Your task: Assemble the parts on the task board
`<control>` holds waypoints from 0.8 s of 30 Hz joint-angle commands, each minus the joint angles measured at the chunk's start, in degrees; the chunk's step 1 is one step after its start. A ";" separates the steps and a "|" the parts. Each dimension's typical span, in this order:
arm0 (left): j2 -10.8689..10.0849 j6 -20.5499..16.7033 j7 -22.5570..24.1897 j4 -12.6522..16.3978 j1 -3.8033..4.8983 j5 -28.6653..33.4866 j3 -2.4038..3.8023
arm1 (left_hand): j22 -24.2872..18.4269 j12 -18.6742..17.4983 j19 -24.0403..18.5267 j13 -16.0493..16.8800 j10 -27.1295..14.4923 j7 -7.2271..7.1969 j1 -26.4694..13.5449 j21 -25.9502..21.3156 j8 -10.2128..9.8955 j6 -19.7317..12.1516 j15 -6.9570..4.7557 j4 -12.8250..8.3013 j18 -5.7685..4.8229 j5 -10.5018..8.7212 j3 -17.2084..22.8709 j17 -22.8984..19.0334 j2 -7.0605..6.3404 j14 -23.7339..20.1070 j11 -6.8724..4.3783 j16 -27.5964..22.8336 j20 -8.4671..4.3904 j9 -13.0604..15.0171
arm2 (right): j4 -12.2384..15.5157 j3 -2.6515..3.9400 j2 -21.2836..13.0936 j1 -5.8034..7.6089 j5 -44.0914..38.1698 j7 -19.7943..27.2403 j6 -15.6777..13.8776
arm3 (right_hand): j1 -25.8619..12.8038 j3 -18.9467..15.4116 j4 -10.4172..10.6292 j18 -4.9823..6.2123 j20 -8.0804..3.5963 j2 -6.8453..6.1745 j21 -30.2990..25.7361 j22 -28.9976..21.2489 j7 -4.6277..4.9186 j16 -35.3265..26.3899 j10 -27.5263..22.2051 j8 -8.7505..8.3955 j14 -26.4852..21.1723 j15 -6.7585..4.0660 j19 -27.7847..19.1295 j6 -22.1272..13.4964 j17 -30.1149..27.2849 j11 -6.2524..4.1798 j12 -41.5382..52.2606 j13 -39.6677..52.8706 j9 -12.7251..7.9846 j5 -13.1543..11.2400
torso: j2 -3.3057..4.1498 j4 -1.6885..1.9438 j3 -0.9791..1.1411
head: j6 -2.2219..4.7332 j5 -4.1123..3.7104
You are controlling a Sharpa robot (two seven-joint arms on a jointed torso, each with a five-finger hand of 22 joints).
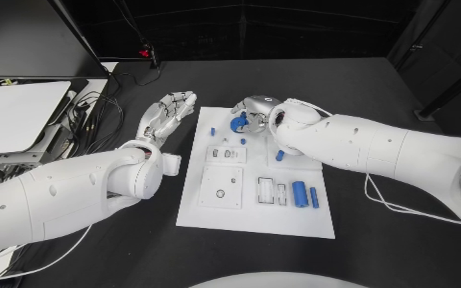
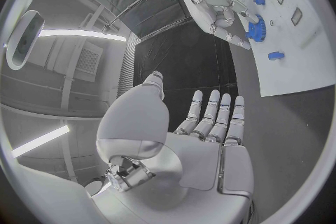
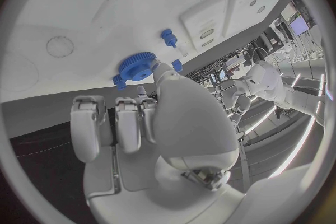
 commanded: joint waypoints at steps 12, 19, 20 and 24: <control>0.06 0.69 18.31 -0.29 0.00 -0.36 -0.04 | 0.11 0.22 0.05 0.00 0.03 9.14 0.06 0.35 -0.26 0.41 0.25 0.11 0.51 0.40 0.36 0.09 0.82 0.04 0.37 0.31 0.46 -0.05 | 12.30 -0.01 -11.18 0.44 23.40 15.01 -18.44 | -1.00 -2.83 4.70 -0.86 -1.48 0.29 0.19 15.07 2.17 0.14 6.11 2.09 5.98 -1.15 6.07 6.67 15.09 -0.32 0.15 15.08 0.96 -0.14 | -0.25 -0.15 -0.15 | 0.07 -0.69; 0.53 0.80 18.31 -0.85 -0.13 -0.35 -0.05 | 0.11 0.22 0.05 0.00 0.03 9.14 0.06 0.35 -0.26 0.41 0.25 0.11 0.51 0.40 0.36 0.09 0.82 0.04 0.37 0.31 0.46 -0.05 | 18.37 -0.03 -20.76 1.20 31.95 20.94 -19.51 | -3.00 -3.78 4.63 -0.86 -0.94 1.24 0.19 15.07 3.78 0.14 6.11 3.79 5.98 -0.38 6.07 11.41 15.09 0.99 0.15 15.08 1.44 -0.65 | -0.45 -0.35 -0.25 | 0.20 -2.20; 0.58 0.79 18.32 -0.92 -0.15 -0.35 -0.05 | 0.11 0.22 0.05 0.00 0.03 9.14 0.06 0.35 -0.26 0.41 0.25 0.11 0.51 0.40 0.36 0.09 0.82 0.04 0.37 0.31 0.46 -0.05 | 18.80 -0.05 -21.99 1.24 32.43 21.21 -19.34 | -3.00 -3.83 4.61 -0.86 -0.88 1.33 0.19 15.07 3.86 0.14 6.11 3.87 5.98 -0.31 6.07 11.71 15.09 1.09 0.15 15.08 1.46 -0.76 | -0.48 -0.43 -0.27 | 0.21 -2.35; 0.72 0.83 18.34 -1.25 -0.26 -0.35 -0.05 | 0.14 0.22 0.05 0.00 0.04 9.14 0.10 0.38 -0.27 0.42 0.27 0.10 0.51 0.43 0.34 0.09 0.88 0.05 0.37 0.32 0.48 -0.05 | 19.73 -0.12 -26.19 1.28 32.21 21.07 -18.63 | -2.23 -3.80 4.34 -0.86 -0.48 1.87 0.19 15.07 4.27 0.14 6.11 4.32 5.98 0.18 6.07 13.41 15.09 1.72 0.15 15.08 1.54 -1.03 | -0.65 -0.73 -0.31 | 0.08 -3.33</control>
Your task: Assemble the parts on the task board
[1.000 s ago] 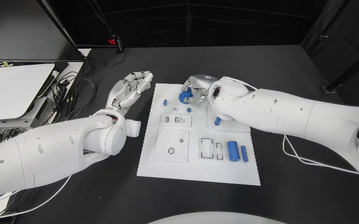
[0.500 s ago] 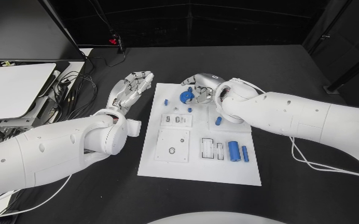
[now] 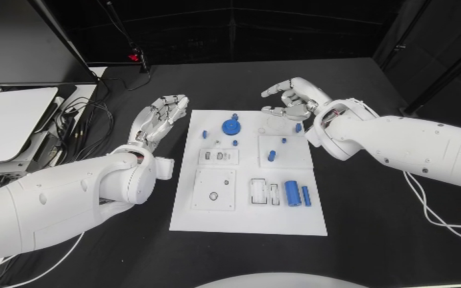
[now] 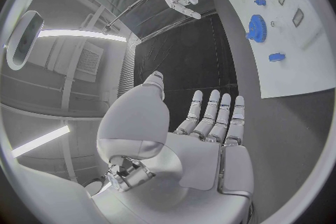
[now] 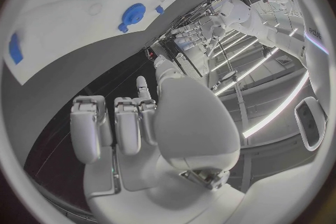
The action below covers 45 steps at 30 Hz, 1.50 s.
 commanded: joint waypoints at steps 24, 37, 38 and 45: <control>0.10 0.61 18.46 -0.84 -0.54 -0.36 0.04 | 0.07 0.23 0.03 0.00 0.05 9.14 -0.08 0.38 -0.28 0.43 0.28 0.09 0.52 0.22 0.33 0.09 0.71 0.06 0.37 0.33 0.49 -0.06 | -4.62 -0.12 -5.07 -3.04 -6.83 -7.22 6.25 | 3.58 -0.04 -0.18 -0.85 1.06 0.04 0.19 15.08 -0.29 0.14 6.06 -0.40 6.15 0.74 5.96 1.88 15.09 0.49 0.15 15.08 -0.52 -5.10 | -0.23 -0.18 -0.15 | -0.16 -3.50; -0.39 0.49 18.48 -0.56 -0.55 -0.36 0.05 | 0.06 0.23 -0.01 0.00 0.05 9.14 -0.01 0.39 -0.29 0.45 0.30 0.08 0.53 0.26 0.32 0.09 0.80 0.06 0.38 0.34 0.52 -0.06 | -6.20 -0.11 -3.94 -3.97 -8.42 -9.47 8.73 | 3.85 0.03 -0.18 -0.85 1.06 -0.01 0.19 15.08 -0.36 0.14 6.06 -0.44 6.15 0.73 5.96 1.94 15.09 0.44 0.15 15.08 -0.54 -5.27 | -0.25 -0.17 -0.17 | -0.57 -3.01; -0.42 0.50 18.48 -0.54 -0.55 -0.36 0.05 | 0.06 0.23 -0.01 0.00 0.05 9.14 -0.01 0.39 -0.29 0.45 0.30 0.08 0.53 0.26 0.32 0.09 0.80 0.06 0.38 0.34 0.52 -0.06 | -6.27 -0.11 -3.89 -3.98 -8.44 -9.61 8.91 | 3.93 0.06 -0.19 -0.85 1.06 0.00 0.19 15.08 -0.38 0.14 6.06 -0.44 6.15 0.72 5.96 1.98 15.09 0.43 0.15 15.08 -0.54 -5.25 | -0.24 -0.17 -0.18 | -0.55 -2.98; -0.73 0.57 18.48 -0.40 -0.55 -0.36 0.05 | 0.06 0.23 -0.01 0.00 0.05 9.14 -0.01 0.39 -0.29 0.45 0.30 0.08 0.53 0.26 0.32 0.09 0.80 0.06 0.38 0.34 0.52 -0.06 | -6.87 -0.11 -3.16 -4.03 -8.48 -10.46 9.69 | 5.23 0.73 -0.48 -0.85 1.04 0.50 0.19 15.08 -0.53 0.14 6.06 -0.62 6.15 0.64 5.96 2.30 15.09 0.31 0.15 15.08 -0.65 -3.81 | -0.24 -0.33 -0.11 | -1.02 -2.48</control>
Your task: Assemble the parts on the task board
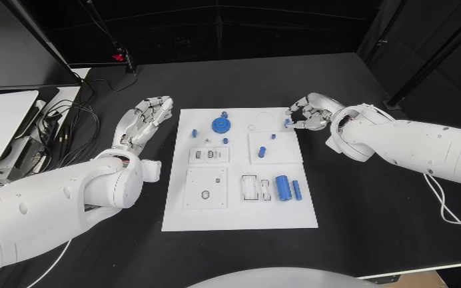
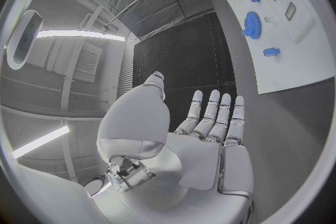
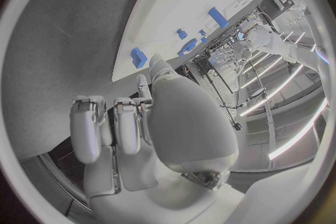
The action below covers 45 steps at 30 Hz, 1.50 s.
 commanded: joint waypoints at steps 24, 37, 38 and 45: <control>0.04 0.51 18.40 0.15 0.08 -0.35 0.06 | 0.08 0.24 -0.04 0.00 0.06 9.14 0.28 0.41 -0.30 0.46 0.31 0.08 0.53 0.31 0.31 0.09 0.69 0.07 0.38 0.35 0.54 -0.06 | -1.45 0.03 1.89 0.05 -2.16 -4.16 2.87 | 2.22 1.30 -0.83 -0.86 0.40 0.91 0.19 15.09 -0.26 0.14 6.06 -0.32 6.16 0.14 6.16 1.71 15.06 -0.23 0.15 15.08 -0.08 0.96 | -0.03 0.17 0.10 | -0.91 -0.21; -0.02 0.52 18.31 0.12 0.08 -0.35 0.06 | 0.07 0.24 -0.08 0.00 0.06 9.14 0.36 0.42 -0.32 0.47 0.32 0.07 0.55 0.38 0.29 0.09 0.82 0.07 0.39 0.36 0.55 -0.06 | -1.79 0.03 2.61 0.04 -2.42 -3.76 1.53 | 2.39 1.60 -1.09 -0.86 0.52 2.03 0.19 15.09 -0.43 0.14 6.06 0.79 6.16 0.27 6.16 5.72 15.06 -0.13 0.15 15.08 0.25 0.87 | -0.05 0.07 0.10 | -0.83 0.22; -0.02 0.53 18.31 0.12 0.08 -0.35 0.06 | 0.07 0.24 -0.08 0.00 0.06 9.14 0.36 0.42 -0.32 0.47 0.32 0.07 0.55 0.38 0.29 0.09 0.82 0.07 0.39 0.36 0.55 -0.06 | -1.79 0.03 2.64 0.04 -2.50 -3.85 1.54 | 2.39 1.61 -1.11 -0.86 0.53 2.08 0.19 15.09 -0.43 0.14 6.06 0.85 6.16 0.28 6.16 5.96 15.06 -0.11 0.15 15.08 0.27 0.86 | -0.05 0.06 0.10 | -0.81 0.25; -0.04 0.55 18.29 0.13 0.08 -0.35 0.06 | 0.07 0.24 -0.08 0.00 0.06 9.14 0.36 0.42 -0.32 0.47 0.32 0.07 0.55 0.38 0.29 0.09 0.82 0.07 0.39 0.36 0.55 -0.06 | -1.51 0.03 2.76 0.01 -4.99 -6.05 1.32 | 2.83 1.98 -2.00 -0.86 0.84 3.87 0.19 15.09 0.15 0.14 6.06 2.59 6.16 0.75 6.16 12.32 15.06 0.45 0.15 15.08 0.96 0.63 | -0.04 0.02 0.08 | -0.81 0.43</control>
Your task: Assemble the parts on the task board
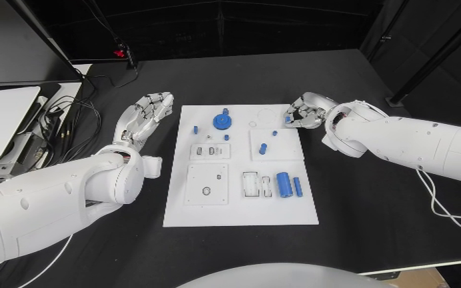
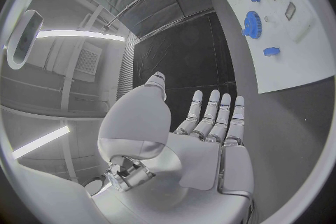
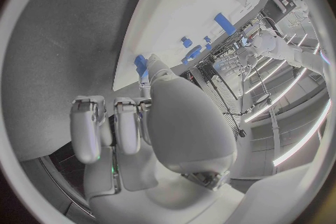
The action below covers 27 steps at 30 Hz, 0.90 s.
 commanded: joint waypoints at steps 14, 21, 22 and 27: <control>-0.05 0.52 18.27 0.11 0.08 -0.35 0.05 | 0.08 0.24 0.13 0.00 0.06 9.14 0.06 0.21 -0.32 0.47 0.32 0.07 0.54 0.38 0.29 0.09 0.52 0.07 0.39 0.36 0.35 -0.06 | 2.33 0.01 -0.33 -0.06 -1.82 3.05 -9.59 | 0.50 0.21 -0.85 -0.86 0.87 1.72 0.19 15.09 0.57 0.14 6.06 0.65 5.95 0.83 5.98 3.53 15.08 0.69 0.15 15.08 0.56 -0.35 | -0.04 -0.07 -0.01 | 0.32 0.51; -0.06 0.45 18.20 0.08 0.08 -0.35 0.05 | 0.08 0.24 0.13 0.00 0.06 9.14 0.06 0.21 -0.32 0.47 0.32 0.07 0.54 0.38 0.29 0.09 0.52 0.07 0.39 0.36 0.35 -0.06 | 7.30 0.08 -1.73 0.01 0.08 3.98 -11.19 | 0.69 0.17 -1.14 -0.86 0.98 1.78 0.19 15.09 0.98 0.14 6.06 0.31 5.95 1.05 5.98 3.69 15.08 1.08 0.15 15.08 0.44 0.03 | -0.08 0.13 -0.09 | 0.49 0.72; -0.04 0.43 18.19 0.07 0.08 -0.35 0.05 | 0.08 0.24 0.13 0.00 0.06 9.14 0.06 0.21 -0.32 0.47 0.32 0.07 0.54 0.38 0.29 0.09 0.52 0.07 0.39 0.36 0.35 -0.06 | 8.45 0.10 -1.85 0.04 0.23 3.77 -11.08 | 0.69 0.17 -1.14 -0.86 0.98 1.78 0.19 15.09 0.98 0.14 6.06 0.31 5.95 1.05 5.98 3.69 15.08 1.08 0.15 15.08 0.44 0.03 | -0.08 0.14 -0.09 | 0.50 0.74; 0.07 0.39 18.14 0.05 0.09 -0.35 0.05 | 0.08 0.24 0.13 0.00 0.06 9.14 0.06 0.21 -0.32 0.47 0.32 0.07 0.54 0.38 0.29 0.09 0.52 0.07 0.39 0.36 0.35 -0.06 | 12.01 0.14 -1.24 0.12 0.31 2.46 -10.62 | 0.85 0.16 -1.34 -0.86 1.05 1.77 0.19 15.09 1.07 0.14 6.06 0.11 5.95 1.16 5.98 3.69 15.08 1.20 0.15 15.08 0.37 0.21 | 0.02 0.01 -0.05 | 0.57 1.11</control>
